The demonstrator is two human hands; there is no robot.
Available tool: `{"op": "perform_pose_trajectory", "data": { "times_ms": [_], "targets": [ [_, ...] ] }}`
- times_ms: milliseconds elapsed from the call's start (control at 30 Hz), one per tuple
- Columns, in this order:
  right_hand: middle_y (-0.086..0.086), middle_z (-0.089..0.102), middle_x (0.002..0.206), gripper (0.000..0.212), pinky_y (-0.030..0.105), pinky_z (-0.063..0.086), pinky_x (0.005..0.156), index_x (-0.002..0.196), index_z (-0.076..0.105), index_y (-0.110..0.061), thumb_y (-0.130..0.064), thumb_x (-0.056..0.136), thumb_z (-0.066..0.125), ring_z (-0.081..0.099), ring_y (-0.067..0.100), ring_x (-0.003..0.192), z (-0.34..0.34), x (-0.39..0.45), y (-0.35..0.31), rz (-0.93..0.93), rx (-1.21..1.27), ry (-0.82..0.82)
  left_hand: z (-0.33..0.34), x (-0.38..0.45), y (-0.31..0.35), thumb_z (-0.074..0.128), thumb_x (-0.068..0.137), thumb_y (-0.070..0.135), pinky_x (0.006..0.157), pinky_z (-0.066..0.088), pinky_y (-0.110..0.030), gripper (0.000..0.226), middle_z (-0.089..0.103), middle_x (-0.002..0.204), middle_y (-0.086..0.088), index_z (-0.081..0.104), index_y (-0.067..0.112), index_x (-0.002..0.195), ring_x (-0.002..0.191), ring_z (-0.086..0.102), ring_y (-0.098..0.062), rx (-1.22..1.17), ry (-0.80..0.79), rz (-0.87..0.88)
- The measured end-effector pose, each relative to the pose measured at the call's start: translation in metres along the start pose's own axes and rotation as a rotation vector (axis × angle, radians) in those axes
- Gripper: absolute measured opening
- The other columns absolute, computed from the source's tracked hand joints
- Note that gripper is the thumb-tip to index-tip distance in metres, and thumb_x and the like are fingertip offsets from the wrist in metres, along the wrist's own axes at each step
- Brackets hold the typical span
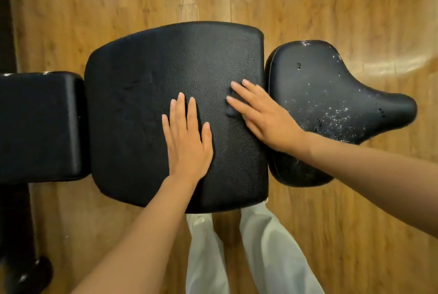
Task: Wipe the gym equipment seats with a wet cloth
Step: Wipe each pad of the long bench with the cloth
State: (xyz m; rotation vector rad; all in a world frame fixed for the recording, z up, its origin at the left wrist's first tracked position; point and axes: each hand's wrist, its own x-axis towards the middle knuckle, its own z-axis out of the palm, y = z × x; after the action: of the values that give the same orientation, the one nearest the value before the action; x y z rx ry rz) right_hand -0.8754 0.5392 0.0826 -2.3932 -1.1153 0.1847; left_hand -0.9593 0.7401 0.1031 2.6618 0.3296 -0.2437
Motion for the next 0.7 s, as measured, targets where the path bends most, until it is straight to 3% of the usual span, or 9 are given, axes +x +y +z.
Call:
{"op": "perform_pose_trajectory", "data": {
  "times_ms": [133,267,333,433,567,700],
  "targets": [
    [0.026,0.035,0.154,0.041,0.050,0.023,0.121,0.143,0.049,0.001,-0.008,0.103,0.043,0.030,0.044,0.144,-0.010,0.065,0.032,0.128,0.021,0.138,0.001,0.008,0.009,0.022,0.098,0.040,0.122,-0.004,-0.042,0.066,0.009,0.166,-0.011,0.021,0.009,0.156,0.153,0.002,-0.026,0.018,0.012,-0.028],
    [0.026,0.032,0.156,0.042,0.037,0.015,0.124,0.144,0.048,0.001,-0.010,0.103,0.043,0.027,0.045,0.146,-0.016,0.091,0.039,0.232,0.057,0.233,0.005,0.014,0.015,0.025,0.099,0.040,0.122,-0.001,-0.046,0.065,0.013,0.165,-0.011,0.024,0.008,0.155,0.153,0.006,-0.028,0.020,0.030,-0.033],
    [0.025,0.031,0.157,0.044,0.045,0.017,0.124,0.145,0.047,0.000,-0.013,0.103,0.047,0.024,0.044,0.147,-0.014,0.082,0.033,0.218,0.043,0.216,0.008,0.014,0.015,0.028,0.099,0.039,0.122,0.003,-0.049,0.064,0.015,0.165,-0.012,0.025,0.008,0.155,0.153,0.008,-0.029,0.034,0.038,-0.037],
    [0.023,0.035,0.156,0.044,0.056,0.023,0.119,0.145,0.049,-0.003,-0.014,0.102,0.049,0.027,0.044,0.146,-0.011,0.053,0.024,0.024,-0.007,0.098,0.007,0.013,0.015,0.028,0.099,0.039,0.123,0.005,-0.050,0.063,0.015,0.165,-0.012,0.025,0.007,0.154,0.152,0.009,-0.030,0.048,0.026,-0.036],
    [0.019,0.040,0.154,0.040,0.052,0.027,0.119,0.143,0.053,-0.009,-0.020,0.105,0.045,0.033,0.042,0.143,-0.014,0.025,0.028,-0.311,-0.064,-0.099,0.005,0.015,0.013,0.027,0.100,0.040,0.123,0.006,-0.049,0.064,0.014,0.165,-0.012,0.024,0.008,0.155,0.152,0.008,-0.029,0.074,0.007,-0.032],
    [0.020,0.042,0.152,0.039,0.050,0.026,0.120,0.141,0.055,-0.008,-0.019,0.106,0.043,0.036,0.040,0.142,-0.021,0.041,0.050,-0.355,-0.052,-0.108,0.005,0.013,0.016,0.028,0.100,0.038,0.123,0.006,-0.050,0.063,0.015,0.165,-0.012,0.026,0.007,0.155,0.152,0.008,-0.029,0.059,0.011,-0.039]
  ]
}}
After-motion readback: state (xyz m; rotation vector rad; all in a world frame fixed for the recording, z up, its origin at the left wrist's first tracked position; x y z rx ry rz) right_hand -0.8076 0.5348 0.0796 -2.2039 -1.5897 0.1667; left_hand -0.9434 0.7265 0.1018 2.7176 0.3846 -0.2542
